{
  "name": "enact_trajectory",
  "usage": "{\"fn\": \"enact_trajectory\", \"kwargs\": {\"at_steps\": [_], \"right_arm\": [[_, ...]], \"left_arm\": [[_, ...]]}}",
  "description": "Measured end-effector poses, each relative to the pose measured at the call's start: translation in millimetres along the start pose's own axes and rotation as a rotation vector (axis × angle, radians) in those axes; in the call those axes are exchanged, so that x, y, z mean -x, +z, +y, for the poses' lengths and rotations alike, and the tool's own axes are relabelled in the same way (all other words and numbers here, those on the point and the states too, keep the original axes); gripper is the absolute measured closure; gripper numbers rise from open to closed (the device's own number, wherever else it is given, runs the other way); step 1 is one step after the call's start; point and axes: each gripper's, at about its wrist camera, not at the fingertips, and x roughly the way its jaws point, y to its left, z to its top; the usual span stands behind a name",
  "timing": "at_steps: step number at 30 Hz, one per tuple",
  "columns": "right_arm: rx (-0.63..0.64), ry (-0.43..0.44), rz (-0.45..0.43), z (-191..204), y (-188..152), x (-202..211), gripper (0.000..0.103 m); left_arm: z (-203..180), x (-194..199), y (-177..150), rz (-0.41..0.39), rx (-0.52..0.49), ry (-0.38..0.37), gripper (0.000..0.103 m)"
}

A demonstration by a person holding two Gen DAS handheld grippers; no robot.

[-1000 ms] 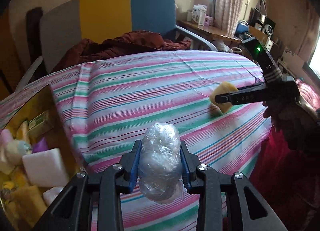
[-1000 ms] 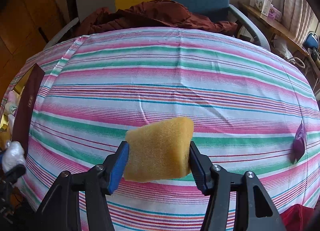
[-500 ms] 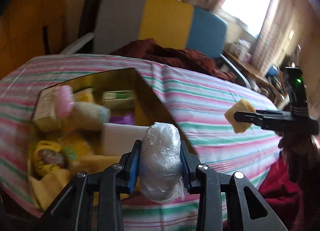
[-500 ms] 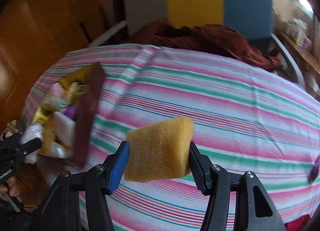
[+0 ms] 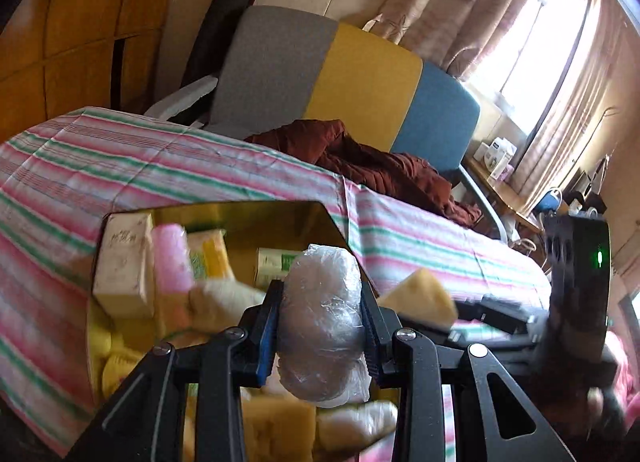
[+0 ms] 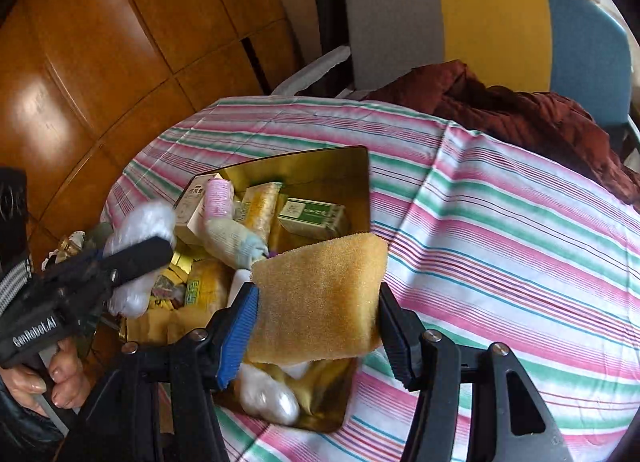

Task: Organize objects
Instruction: 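Carry the wrapped ball and yellow sponge over the gold tray, then open both grippers to drop ball and sponge into the tray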

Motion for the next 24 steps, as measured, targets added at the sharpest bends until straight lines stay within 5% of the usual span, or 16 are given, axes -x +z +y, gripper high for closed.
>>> {"fn": "enact_trajectory", "kwargs": {"at_steps": [4,6,8,16,24], "right_arm": [[-0.008,-0.006,0.009,4,8,-20,0.04],[-0.006,-0.019,0.023,6,11,-30,0.031],[0.004,-0.032,0.033,9,10,-38,0.024],[-0.002,-0.035,0.047,7,0,-48,0.024],[-0.009,-0.056,0.013,10,-9,-30,0.021]], "left_arm": [[8,-27,18,0.027,0.031,-0.01,0.065],[13,-39,21,0.044,0.071,-0.002,0.048],[16,-44,21,0.044,0.085,-0.002,0.046],[30,-35,-3,0.047,0.079,0.09,0.045],[32,-8,-29,0.01,0.053,0.187,0.031]]}}
